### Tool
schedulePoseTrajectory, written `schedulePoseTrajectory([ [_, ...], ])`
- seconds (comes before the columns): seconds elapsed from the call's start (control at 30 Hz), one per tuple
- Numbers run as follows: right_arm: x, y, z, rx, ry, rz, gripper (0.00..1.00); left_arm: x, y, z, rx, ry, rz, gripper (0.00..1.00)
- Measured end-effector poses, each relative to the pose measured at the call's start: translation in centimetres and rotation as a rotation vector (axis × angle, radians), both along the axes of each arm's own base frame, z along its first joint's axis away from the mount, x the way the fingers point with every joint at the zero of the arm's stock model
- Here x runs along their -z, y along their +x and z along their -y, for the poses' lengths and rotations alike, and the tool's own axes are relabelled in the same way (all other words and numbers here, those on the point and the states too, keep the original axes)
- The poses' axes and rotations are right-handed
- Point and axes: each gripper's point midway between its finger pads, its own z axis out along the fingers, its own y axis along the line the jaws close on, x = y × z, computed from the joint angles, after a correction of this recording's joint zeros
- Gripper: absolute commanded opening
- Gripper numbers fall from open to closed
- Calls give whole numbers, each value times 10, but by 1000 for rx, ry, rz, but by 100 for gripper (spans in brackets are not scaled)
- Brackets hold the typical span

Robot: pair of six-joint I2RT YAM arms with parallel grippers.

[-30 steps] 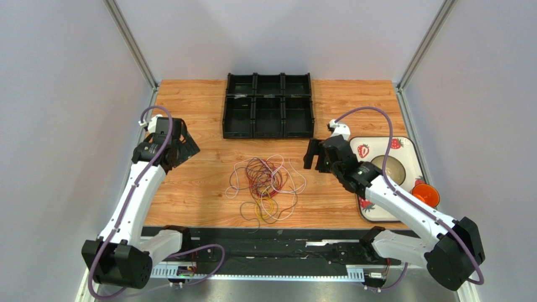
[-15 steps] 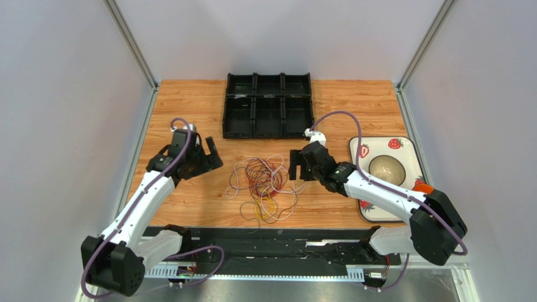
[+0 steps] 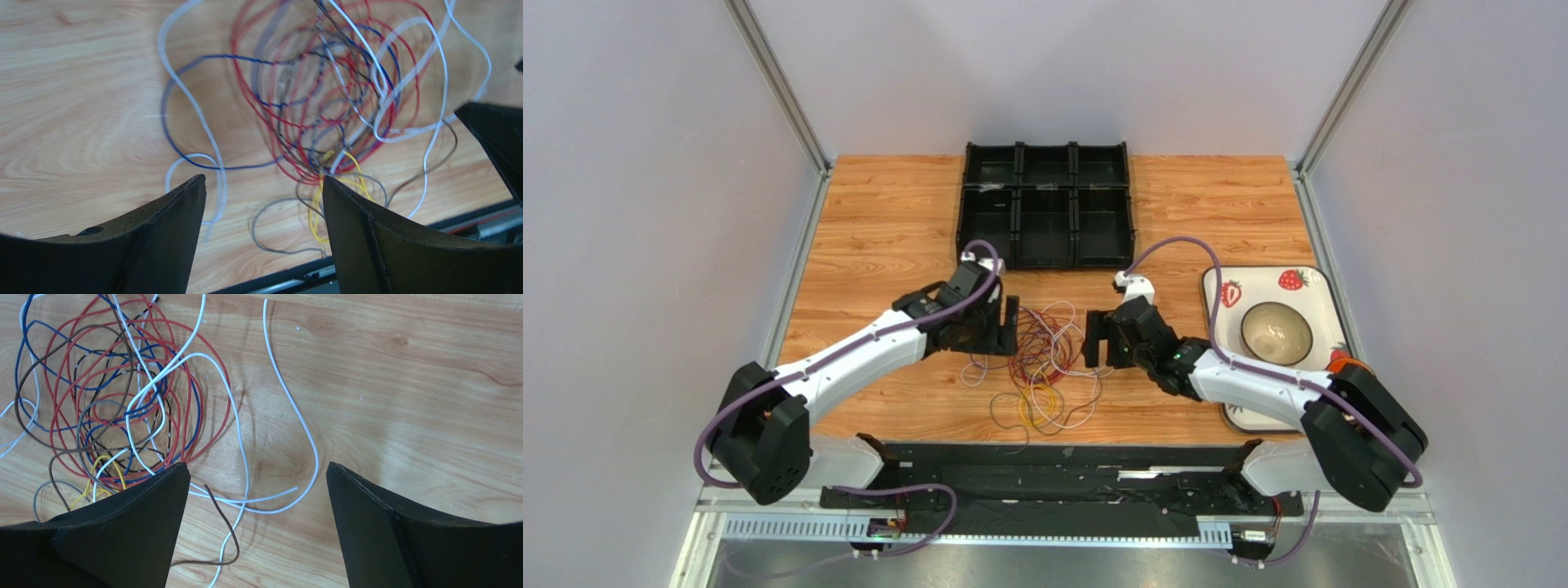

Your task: Untangle the cables

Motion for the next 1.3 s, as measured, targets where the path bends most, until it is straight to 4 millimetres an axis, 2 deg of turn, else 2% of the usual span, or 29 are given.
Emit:
schedulePoseTrajectory([
  [0.13,-4,-4,1,-10,42,36,87,2,-19,14,69,33,4,75],
  [0.23,-8,-1,-2,-13,63,55,87,1,-30,16,90,46,7,75],
  [0.33,-11,2,-5,-13,77,69,86,5,-42,12,95,52,2,75],
  [0.57,-1,2,-5,-12,59,50,86,32,-70,-10,65,120,-62,75],
  [0.93,-1,2,-5,-10,62,50,86,45,-59,-44,-71,311,-44,77],
  [1.17,3,2,-5,-11,53,40,86,56,-46,-41,-80,386,-51,76],
  [1.3,4,2,-5,-11,50,37,86,61,-39,-37,-77,416,-52,70],
])
